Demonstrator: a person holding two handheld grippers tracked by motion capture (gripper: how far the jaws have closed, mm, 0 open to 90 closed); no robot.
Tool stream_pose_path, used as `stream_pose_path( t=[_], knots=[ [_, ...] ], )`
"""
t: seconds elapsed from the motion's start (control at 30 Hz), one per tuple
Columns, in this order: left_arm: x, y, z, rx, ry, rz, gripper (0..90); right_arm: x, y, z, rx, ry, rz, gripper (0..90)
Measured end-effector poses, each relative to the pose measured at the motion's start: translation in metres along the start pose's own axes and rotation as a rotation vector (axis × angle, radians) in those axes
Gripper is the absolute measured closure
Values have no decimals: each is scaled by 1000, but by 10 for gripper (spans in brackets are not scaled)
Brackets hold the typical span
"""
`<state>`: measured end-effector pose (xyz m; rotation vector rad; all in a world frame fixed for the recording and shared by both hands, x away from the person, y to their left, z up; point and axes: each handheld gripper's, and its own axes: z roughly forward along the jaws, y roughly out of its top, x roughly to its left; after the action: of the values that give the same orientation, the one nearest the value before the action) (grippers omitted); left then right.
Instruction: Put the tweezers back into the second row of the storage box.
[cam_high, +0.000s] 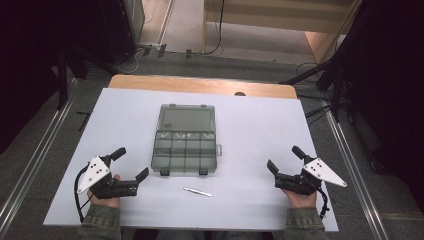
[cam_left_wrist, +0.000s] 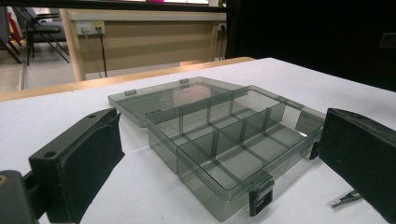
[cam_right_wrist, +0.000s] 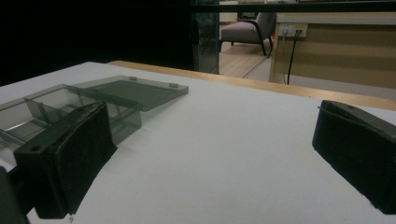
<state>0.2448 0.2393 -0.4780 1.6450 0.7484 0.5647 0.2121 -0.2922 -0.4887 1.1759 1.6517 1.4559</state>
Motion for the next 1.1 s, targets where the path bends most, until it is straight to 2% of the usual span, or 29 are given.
stream_pose_path(
  t=[0.1,0.3,0.43,0.73,0.93,0.97,1.1],
  knots=[
    [1,0,0,0,0,-3,0,1,0,-1,12,-4,0,1],
    [0,0,0,1,-3,-7,0,9,-1,0,43,30,-19,3],
    [0,0,0,1,-3,-7,0,13,-1,-1,48,57,-3,3],
    [0,0,0,3,-7,-7,0,15,-1,-1,52,66,-15,3],
    [0,0,0,0,-8,-6,0,15,-1,-2,54,80,16,3],
    [0,0,0,0,-9,-7,0,14,0,-1,76,85,26,2],
    [0,0,0,2,-10,-6,0,15,2,-1,104,103,44,3]
  ],
)
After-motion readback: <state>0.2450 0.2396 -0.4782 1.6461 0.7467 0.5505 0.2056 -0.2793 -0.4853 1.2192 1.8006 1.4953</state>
